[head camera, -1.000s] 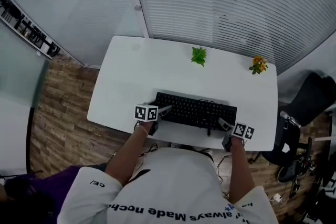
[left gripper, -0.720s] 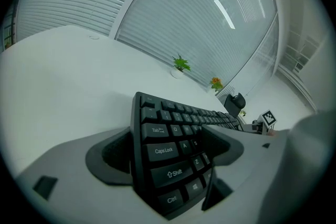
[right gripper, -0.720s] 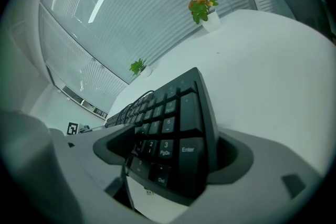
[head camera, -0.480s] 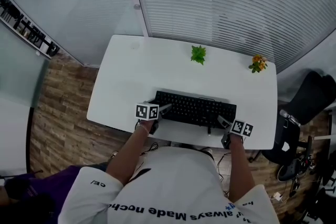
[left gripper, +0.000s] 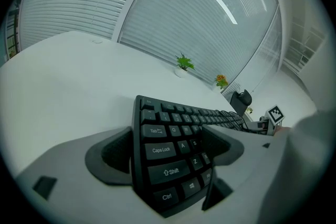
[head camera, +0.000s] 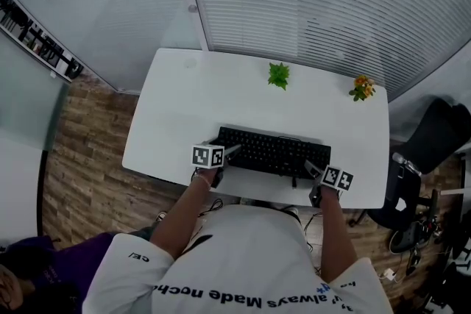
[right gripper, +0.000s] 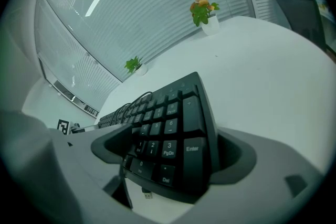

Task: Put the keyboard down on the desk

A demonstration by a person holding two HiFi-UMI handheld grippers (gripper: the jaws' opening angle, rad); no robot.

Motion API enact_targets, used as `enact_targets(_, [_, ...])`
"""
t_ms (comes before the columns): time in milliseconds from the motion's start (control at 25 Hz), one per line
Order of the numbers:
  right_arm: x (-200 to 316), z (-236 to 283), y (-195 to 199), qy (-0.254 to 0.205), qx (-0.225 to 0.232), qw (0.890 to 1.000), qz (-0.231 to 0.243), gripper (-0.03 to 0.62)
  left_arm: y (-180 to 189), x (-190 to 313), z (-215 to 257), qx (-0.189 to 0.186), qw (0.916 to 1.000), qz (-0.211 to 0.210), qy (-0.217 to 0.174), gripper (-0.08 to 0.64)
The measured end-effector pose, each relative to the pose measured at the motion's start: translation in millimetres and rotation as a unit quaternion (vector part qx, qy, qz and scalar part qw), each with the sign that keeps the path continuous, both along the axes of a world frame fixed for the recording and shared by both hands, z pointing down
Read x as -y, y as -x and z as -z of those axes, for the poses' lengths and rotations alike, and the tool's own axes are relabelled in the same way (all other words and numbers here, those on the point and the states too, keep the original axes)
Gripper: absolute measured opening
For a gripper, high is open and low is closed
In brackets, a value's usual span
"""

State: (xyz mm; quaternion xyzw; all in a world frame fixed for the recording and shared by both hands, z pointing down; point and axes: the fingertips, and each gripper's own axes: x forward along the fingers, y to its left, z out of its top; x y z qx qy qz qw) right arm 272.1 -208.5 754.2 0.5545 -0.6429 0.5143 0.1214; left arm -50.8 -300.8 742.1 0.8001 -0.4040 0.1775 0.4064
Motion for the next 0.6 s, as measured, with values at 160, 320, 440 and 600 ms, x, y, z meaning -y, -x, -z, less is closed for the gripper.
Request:
enact_targets(160, [-1.2,-1.2,0.2,0.001,-0.01,1.0,-0.005,0.476,1.1,-0.3,-1.6,0.005,1.0,0.001,0.003,0.408])
enact_targets(320, [-2.0,-1.5,0.3,0.004,-0.018,1.0,-0.009,0.48,2.6,-0.5,-1.5,0.01,0.9999,0.003,0.005,0.408])
enact_targets(440, [-3.5,-3.7,-0.1,0.006,-0.025,1.0,-0.011,0.483,3.1,-0.3,-2.6,0.023,0.9997,0.001,-0.002,0.408])
enact_targets(600, [-3.4,-3.4,-1.6,0.007,-0.039,0.999,-0.014,0.487,3.1,-0.1,-2.4,0.03,0.9996,0.002,-0.004,0.408])
